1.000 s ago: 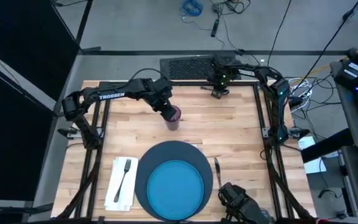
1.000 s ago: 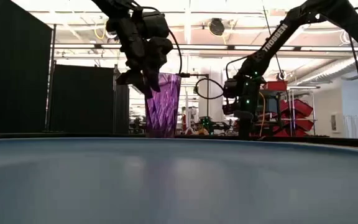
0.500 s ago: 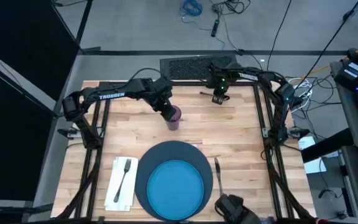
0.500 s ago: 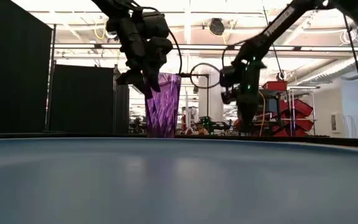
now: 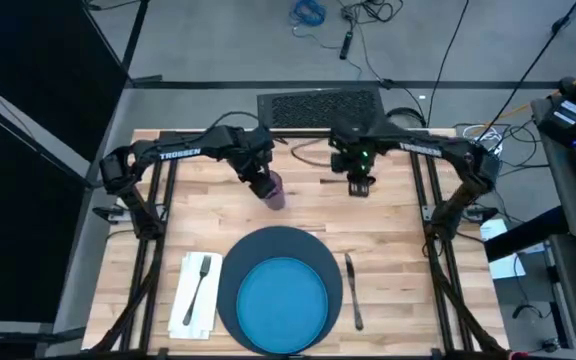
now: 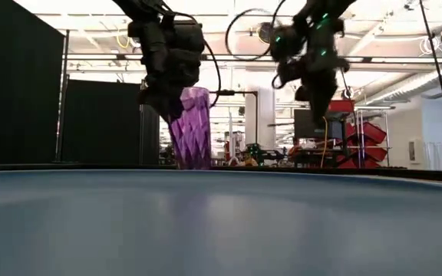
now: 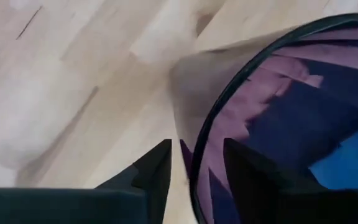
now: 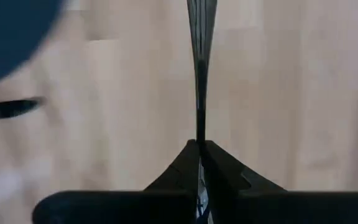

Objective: Set table place
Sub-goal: Put the spoon beside the knife

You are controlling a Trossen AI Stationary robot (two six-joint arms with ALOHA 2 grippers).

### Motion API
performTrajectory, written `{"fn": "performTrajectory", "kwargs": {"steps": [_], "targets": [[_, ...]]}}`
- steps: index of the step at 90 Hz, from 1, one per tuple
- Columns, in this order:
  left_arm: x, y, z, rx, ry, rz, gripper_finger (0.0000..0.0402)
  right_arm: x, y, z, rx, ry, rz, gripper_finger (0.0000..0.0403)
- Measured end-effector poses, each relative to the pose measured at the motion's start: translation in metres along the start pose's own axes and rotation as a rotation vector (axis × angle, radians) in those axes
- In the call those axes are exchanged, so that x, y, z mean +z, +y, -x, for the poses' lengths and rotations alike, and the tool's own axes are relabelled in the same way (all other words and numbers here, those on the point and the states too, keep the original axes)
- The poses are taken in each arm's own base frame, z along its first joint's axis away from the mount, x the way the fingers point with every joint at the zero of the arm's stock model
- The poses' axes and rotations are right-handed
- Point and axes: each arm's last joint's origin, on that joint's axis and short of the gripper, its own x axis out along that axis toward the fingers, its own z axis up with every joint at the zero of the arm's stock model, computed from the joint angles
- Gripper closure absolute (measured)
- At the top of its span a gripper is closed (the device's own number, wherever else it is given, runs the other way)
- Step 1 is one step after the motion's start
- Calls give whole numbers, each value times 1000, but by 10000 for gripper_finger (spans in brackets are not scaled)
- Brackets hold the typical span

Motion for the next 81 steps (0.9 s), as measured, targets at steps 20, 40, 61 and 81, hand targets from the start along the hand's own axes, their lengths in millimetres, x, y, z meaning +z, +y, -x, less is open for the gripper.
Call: {"fn": "performTrajectory", "kwargs": {"steps": [20,40,61,81], "targets": [[6,-1,0,-16,-64,-15,308,-37,62,-10,106,-99,55,403],[12,-3,4,-54,-101,-28,309,-72,120,-27,299,-225,133,403],[18,-8,14,-70,-138,-9,309,-92,172,-25,516,-433,321,403],[24,-12,25,-85,-179,8,309,-110,210,-24,712,-597,597,403]]}}
